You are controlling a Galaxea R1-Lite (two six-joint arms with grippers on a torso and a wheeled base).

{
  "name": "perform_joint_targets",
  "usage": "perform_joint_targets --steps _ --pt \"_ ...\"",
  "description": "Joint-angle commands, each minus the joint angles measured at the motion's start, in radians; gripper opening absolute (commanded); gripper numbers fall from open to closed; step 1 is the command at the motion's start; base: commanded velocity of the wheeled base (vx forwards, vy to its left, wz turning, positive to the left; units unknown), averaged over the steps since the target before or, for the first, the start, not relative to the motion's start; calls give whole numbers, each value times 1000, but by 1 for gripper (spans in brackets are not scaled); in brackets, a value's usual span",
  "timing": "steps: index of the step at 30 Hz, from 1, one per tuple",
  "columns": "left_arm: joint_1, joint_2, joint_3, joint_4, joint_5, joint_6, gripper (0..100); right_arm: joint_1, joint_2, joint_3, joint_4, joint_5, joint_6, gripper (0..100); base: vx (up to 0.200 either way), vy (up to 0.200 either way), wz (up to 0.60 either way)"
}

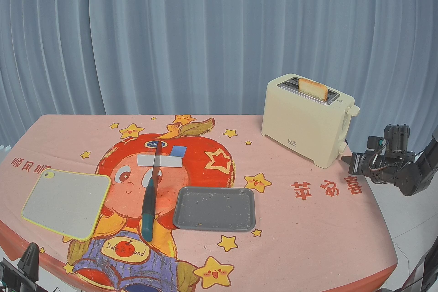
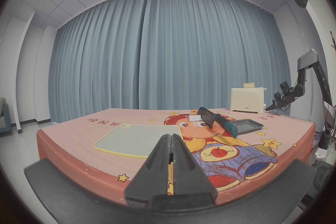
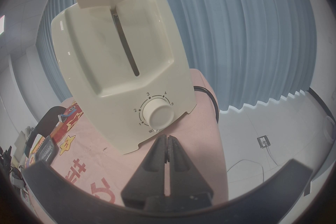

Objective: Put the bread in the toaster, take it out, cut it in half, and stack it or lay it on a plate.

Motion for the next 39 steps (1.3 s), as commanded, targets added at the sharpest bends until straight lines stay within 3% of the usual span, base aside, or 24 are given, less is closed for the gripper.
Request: perform_joint_targets --steps 1,35,39 --pt "0 -9 18 0 0 0 0 2 0 -4 0 -1 0 0 0 0 0" --pt "0 -9 18 0 0 1 0 16 -14 -2 -2 -1 1 0 0 0 0" --pt "0 -9 18 0 0 0 0 15 -12 2 -45 -2 1 0 0 0 0"
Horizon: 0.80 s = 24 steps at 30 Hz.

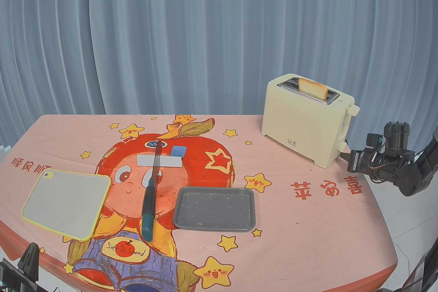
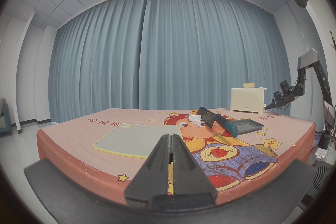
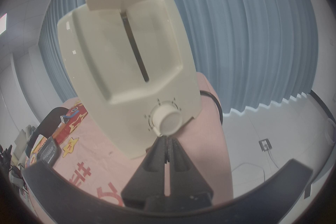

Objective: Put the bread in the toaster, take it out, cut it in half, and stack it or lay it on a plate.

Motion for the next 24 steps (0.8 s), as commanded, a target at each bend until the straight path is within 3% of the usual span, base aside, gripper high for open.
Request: perform_joint_targets --steps 1,24 --pt "0 -9 18 -1 0 0 0 1 -1 7 -27 -1 0 0 0 0 0" --pt "0 -9 18 -1 0 1 0 38 -60 49 -38 -17 4 0 0 0 0"
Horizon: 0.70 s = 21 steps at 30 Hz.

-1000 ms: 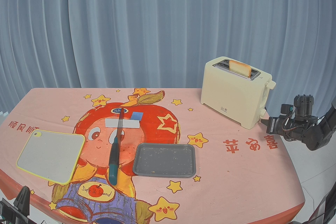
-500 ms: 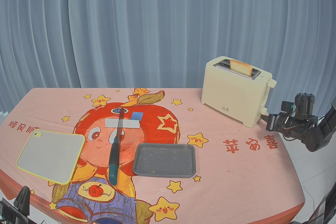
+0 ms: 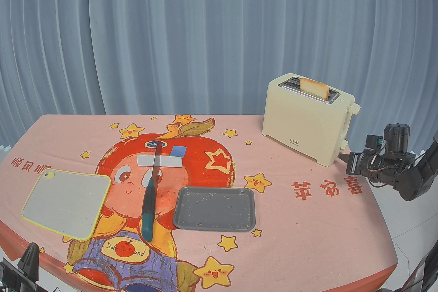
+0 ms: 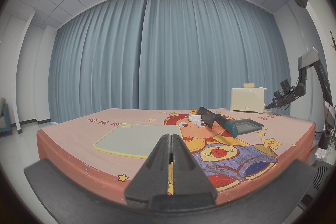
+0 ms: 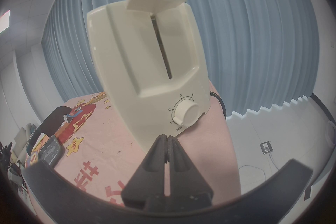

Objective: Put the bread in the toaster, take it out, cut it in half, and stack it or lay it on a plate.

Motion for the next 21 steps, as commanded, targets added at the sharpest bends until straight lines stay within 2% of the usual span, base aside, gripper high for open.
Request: perform_joint_targets --steps 1,6,10,14,17,18,21 --pt "0 -9 18 0 0 0 0 5 -46 2 -1 1 1 0 0 0 0" --pt "0 -9 18 0 0 0 0 4 -74 -3 -5 -12 1 0 0 0 0" --pt "0 -9 18 0 0 0 0 5 -78 -19 -12 -65 1 0 0 0 0" --pt "0 -9 18 0 0 0 0 10 -78 -30 -12 -68 5 0 0 0 0" --pt "0 -9 18 0 0 0 0 10 -75 -49 -12 -72 27 0 0 0 0" --pt "0 -9 18 0 0 0 0 11 -72 -70 -12 -95 56 0 0 0 0" --pt "0 -9 18 0 0 0 0 19 -69 -90 -12 -111 102 0 0 0 0"
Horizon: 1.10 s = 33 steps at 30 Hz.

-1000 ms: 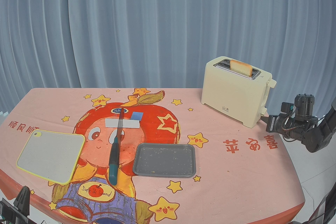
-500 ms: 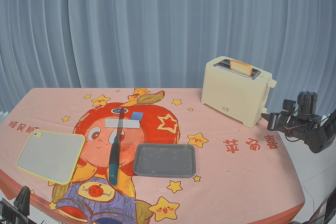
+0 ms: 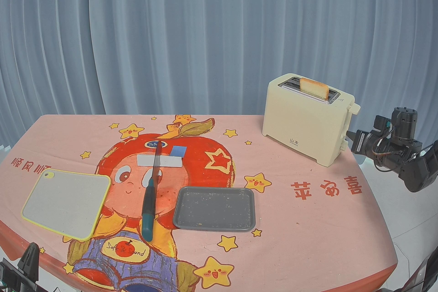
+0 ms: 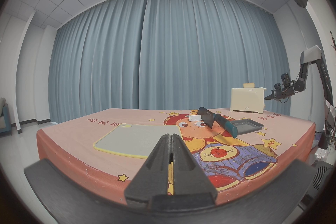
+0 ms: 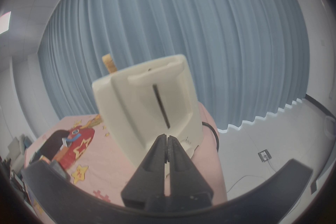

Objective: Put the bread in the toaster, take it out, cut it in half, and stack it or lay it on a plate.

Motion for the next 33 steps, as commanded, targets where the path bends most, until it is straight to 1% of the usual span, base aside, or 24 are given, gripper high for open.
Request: perform_joint_targets --steps 1,4,15,25,33 --pt "0 -9 18 -1 0 0 0 13 6 -33 0 -9 40 0 0 0 0" --pt "0 -9 18 -1 0 0 0 15 11 -46 0 -9 65 0 0 0 0" --pt "0 -9 18 -1 0 0 0 30 -3 -24 3 1 63 0 0 0 0" --pt "0 -9 18 -1 0 0 0 88 -22 14 1 0 62 0 0 0 0" --pt "0 -9 18 -1 0 0 0 79 -32 16 14 0 60 0 0 0 0"
